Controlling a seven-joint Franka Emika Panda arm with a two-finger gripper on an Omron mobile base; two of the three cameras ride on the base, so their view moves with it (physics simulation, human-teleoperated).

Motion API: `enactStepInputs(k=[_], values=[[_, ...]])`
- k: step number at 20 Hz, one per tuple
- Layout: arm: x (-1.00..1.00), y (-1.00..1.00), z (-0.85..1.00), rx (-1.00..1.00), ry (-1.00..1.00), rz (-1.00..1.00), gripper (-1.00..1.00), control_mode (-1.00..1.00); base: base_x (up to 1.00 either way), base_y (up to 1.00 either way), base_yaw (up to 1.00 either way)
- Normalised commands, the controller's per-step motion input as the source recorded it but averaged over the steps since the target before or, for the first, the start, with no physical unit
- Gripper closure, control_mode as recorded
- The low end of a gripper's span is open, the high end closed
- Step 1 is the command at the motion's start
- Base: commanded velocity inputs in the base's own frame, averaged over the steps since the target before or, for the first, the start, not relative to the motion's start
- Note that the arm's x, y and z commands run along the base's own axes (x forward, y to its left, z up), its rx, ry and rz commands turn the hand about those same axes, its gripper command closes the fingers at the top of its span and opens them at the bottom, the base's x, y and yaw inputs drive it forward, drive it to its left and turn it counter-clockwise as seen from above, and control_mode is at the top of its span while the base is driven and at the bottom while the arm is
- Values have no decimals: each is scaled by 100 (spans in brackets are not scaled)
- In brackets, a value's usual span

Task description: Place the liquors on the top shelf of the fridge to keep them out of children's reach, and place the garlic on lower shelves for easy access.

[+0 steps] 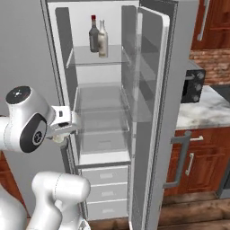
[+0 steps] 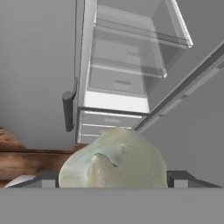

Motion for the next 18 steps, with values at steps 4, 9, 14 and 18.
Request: enactStepInputs(k=[4, 9, 14, 18], values=[[0, 0, 0, 0, 0, 0, 100, 100, 46, -31, 22], [0, 0, 0, 0, 0, 0, 100, 100, 32, -44, 19], [0, 0, 0, 0, 0, 0, 100, 100, 35, -15, 17], [0, 0, 0, 0, 0, 0, 100, 100, 44, 0, 15]])
